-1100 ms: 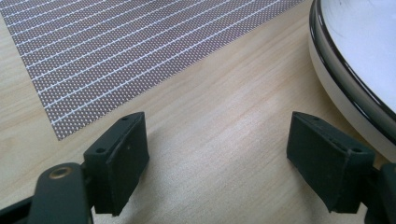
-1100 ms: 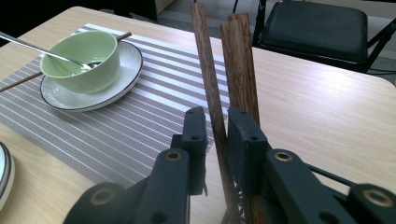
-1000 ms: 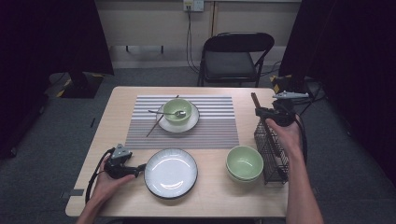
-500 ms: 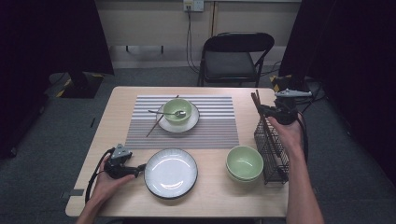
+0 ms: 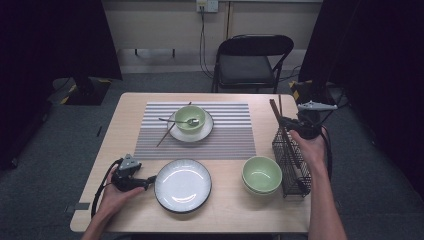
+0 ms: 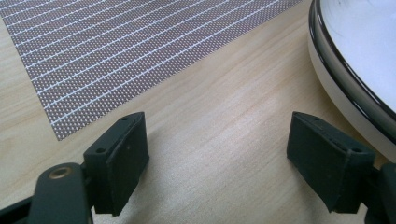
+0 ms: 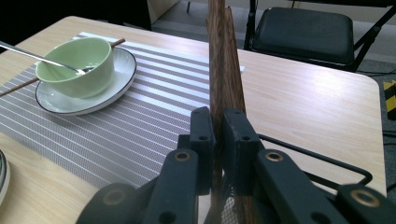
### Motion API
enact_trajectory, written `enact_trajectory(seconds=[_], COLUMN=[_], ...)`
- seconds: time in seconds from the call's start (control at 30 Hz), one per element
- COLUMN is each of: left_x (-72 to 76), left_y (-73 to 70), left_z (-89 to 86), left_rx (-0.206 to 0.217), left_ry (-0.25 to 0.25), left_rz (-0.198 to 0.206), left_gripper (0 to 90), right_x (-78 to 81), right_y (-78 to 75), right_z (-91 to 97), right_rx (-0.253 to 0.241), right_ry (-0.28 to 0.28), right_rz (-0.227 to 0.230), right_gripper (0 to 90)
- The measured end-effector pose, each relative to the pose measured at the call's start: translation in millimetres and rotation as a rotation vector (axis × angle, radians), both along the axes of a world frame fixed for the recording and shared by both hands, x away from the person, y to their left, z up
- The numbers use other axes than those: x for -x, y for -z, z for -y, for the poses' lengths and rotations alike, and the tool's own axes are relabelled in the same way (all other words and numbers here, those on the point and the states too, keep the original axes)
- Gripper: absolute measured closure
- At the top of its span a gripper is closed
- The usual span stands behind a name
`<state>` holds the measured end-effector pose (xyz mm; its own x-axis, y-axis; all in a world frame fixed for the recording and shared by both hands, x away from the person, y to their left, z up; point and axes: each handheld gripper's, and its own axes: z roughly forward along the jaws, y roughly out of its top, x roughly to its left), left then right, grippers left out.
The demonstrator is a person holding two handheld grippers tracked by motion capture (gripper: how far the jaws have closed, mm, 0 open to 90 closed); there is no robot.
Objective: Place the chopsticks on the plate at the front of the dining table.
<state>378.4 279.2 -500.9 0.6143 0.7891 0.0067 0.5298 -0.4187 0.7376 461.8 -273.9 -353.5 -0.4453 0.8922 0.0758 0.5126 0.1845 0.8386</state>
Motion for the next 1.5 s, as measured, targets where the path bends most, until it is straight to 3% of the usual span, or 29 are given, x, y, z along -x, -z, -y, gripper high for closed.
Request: enact_trajectory(seconds=[0.2,0.43,0.77,0.93,1.5], left_x=[0.0,0.0,0.0,0.0,-0.1], left_y=[0.0,0.0,0.0,0.0,0.0], left_z=[0.0,0.0,0.0,0.0,0.0], left_rx=[0.000,0.001,0.001,0.000,0.001], left_ry=[0.000,0.000,0.000,0.000,0.000], left_rz=[0.001,0.001,0.000,0.000,0.001], left_gripper=[20.1,20.2,20.1,20.1,20.1], right_x=[-1.3,-3.2,-2.2,-5.1,-4.9], right_y=[1.5,0.2,-15.8,-17.7,-50.4], right_z=[-1.1,-2.7,-1.7,-1.1,-9.6], right_rx=[0.020,0.031,-0.034,-0.045,-0.079], right_ry=[0.007,0.022,0.008,0.005,-0.038], right_rz=[-0.026,-0.022,0.066,0.072,0.174], right_gripper=[83.8,85.1,85.3,85.4,85.7])
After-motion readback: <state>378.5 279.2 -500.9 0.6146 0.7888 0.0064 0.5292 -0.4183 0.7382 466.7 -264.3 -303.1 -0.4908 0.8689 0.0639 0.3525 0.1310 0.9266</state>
